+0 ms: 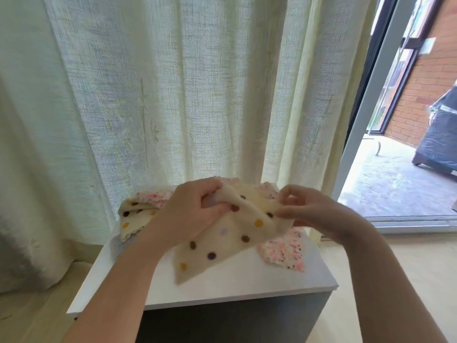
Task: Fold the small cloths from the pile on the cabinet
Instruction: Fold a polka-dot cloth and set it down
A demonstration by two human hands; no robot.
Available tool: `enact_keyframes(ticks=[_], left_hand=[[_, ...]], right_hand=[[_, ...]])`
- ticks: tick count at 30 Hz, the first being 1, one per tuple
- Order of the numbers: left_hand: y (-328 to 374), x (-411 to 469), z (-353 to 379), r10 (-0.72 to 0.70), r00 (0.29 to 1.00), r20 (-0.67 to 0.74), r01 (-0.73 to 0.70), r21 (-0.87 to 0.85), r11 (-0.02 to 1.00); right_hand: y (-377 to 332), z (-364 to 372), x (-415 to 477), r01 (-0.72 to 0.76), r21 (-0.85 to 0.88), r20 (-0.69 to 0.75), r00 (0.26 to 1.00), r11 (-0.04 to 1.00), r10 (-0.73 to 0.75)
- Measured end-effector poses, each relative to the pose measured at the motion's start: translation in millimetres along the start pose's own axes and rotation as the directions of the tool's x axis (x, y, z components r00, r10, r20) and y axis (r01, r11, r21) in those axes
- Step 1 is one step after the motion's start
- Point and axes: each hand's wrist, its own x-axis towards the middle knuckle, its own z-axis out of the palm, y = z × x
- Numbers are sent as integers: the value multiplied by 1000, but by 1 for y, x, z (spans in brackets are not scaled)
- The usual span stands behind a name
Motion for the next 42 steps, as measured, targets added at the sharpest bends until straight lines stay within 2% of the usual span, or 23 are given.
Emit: enact_keyframes(ticks=[2,4,5,7,9,11,16,19,22,25,28,32,36,39,42], left_hand=[[1,1,-5,-2,988,155,-24,166,986],[0,3,-7,-110,936,335,-6,327,945],[-2,5,-7,-140,906,399,-33,398,917],[-7,6,-4,-130,873,471,-119,463,878],[-6,3,-4,-96,867,490,-172,475,863],[-2,0,-9,-62,868,493,-201,464,863],[5,-11,-21,3,860,510,-320,535,781],[8,-18,-25,35,856,516,-379,579,722],[7,-24,-28,160,848,504,-459,551,697],[1,-26,-30,192,859,475,-466,569,677],[-8,-26,-33,170,872,460,-445,596,668],[-25,-29,-41,16,897,442,-337,658,673],[-43,-36,-48,-149,910,387,-133,613,779],[-48,-40,-53,-210,923,322,24,498,867],[-51,-43,-58,-265,932,248,148,409,901]], right_hand=[[12,2,5,-115,-46,73,990,992,118],[21,10,10,-148,-215,54,985,965,163],[24,16,14,-105,-295,33,992,950,120],[24,33,20,80,-361,61,996,929,-62],[22,50,23,255,-381,146,966,889,-215],[23,63,27,341,-407,180,940,847,-291],[13,76,28,448,-424,169,893,787,-417],[5,76,23,488,-519,228,871,702,-436],[1,78,17,510,-571,236,852,643,-467],[2,77,14,513,-586,240,849,628,-470],[7,73,10,457,-556,146,876,694,-459],[18,66,6,414,-549,46,882,726,-468],[25,62,0,375,-491,32,910,786,-414],[29,57,-2,365,-434,11,916,824,-400],[37,49,-2,316,-391,-59,928,864,-367]])
